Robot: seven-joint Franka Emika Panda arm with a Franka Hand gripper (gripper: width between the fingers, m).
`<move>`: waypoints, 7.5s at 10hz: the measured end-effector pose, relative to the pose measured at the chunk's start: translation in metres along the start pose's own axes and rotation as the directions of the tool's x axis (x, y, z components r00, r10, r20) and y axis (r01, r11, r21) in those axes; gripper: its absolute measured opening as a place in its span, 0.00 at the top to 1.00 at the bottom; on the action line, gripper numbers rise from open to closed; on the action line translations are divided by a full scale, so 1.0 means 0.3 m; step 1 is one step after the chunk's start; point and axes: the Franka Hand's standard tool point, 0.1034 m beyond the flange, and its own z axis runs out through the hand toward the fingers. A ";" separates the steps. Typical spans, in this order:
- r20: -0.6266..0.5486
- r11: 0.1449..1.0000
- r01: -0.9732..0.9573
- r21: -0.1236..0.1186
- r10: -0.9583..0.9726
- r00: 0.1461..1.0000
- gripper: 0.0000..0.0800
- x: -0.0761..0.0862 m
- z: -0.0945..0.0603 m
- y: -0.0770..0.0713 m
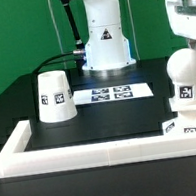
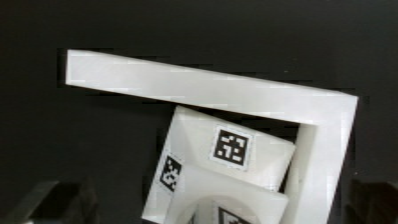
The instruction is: Assemble lamp
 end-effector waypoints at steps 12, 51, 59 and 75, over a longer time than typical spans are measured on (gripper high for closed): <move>-0.016 0.939 0.323 -0.116 -0.327 0.945 0.13 0.031 0.006 0.160; 0.047 0.024 0.990 -0.142 -0.998 0.031 0.13 0.665 -0.106 0.718; 0.127 -0.015 0.987 -0.160 -0.992 0.005 0.13 0.723 0.009 0.770; 0.152 -0.036 0.993 -0.114 -0.988 -0.018 0.94 0.595 -0.089 0.682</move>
Offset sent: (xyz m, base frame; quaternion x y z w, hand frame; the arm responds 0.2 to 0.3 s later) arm -0.0556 -0.0040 0.0045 -0.0923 0.0206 -0.2464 0.9645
